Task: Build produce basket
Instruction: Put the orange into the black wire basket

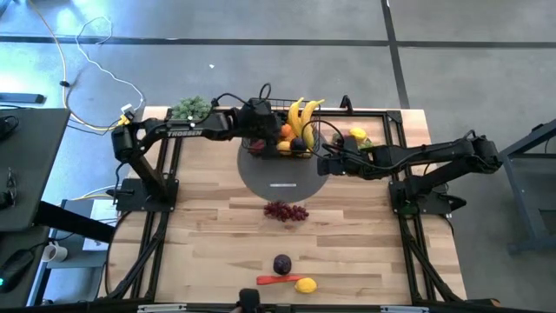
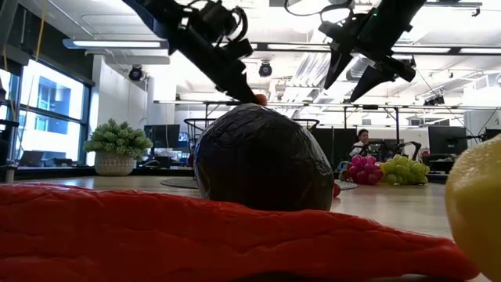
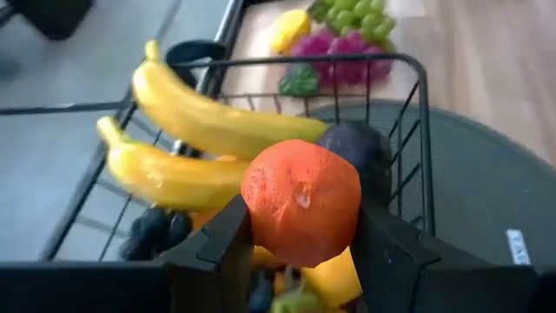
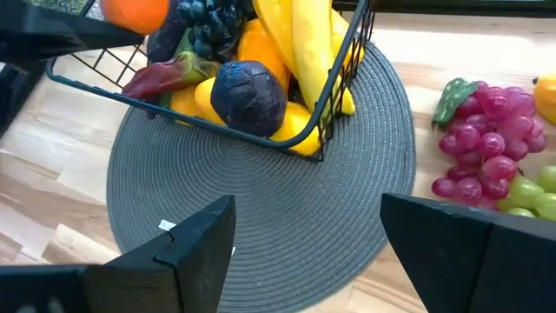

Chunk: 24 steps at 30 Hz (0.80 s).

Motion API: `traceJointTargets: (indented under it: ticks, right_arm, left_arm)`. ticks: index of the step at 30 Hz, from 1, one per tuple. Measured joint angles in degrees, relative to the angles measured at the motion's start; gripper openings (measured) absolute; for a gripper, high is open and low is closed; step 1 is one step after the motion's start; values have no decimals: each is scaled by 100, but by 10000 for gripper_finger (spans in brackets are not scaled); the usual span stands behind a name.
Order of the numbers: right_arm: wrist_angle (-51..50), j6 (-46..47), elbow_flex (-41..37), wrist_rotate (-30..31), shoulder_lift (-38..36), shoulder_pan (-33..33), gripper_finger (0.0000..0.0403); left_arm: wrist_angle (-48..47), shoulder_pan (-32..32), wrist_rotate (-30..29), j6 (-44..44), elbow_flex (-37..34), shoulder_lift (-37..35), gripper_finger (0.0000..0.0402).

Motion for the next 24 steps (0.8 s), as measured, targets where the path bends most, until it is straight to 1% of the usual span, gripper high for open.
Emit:
traceJointTargets:
  ticks: [3,5,12,17,20,24]
  right_arm:
    - [2,-25,0,-38,0,-18,268]
    - [-4,-31,-1,-45,0,-18,268]
    - [1,-27,0,-102,0,-18,268]
    - [1,-11,-1,-153,0,-13,268]
    - [15,-11,-1,-236,0,-13,268]
    - [17,37,-1,-384,0,-13,268]
  left_arm:
    - [41,111,492,-32,7,170,152]
    - [50,108,572,-43,5,267,152]
    - [238,64,547,-2,5,591,153]
    - [224,68,440,-42,5,634,155]
    - [192,68,278,-38,5,634,163]
    - [148,59,264,0,5,634,188]
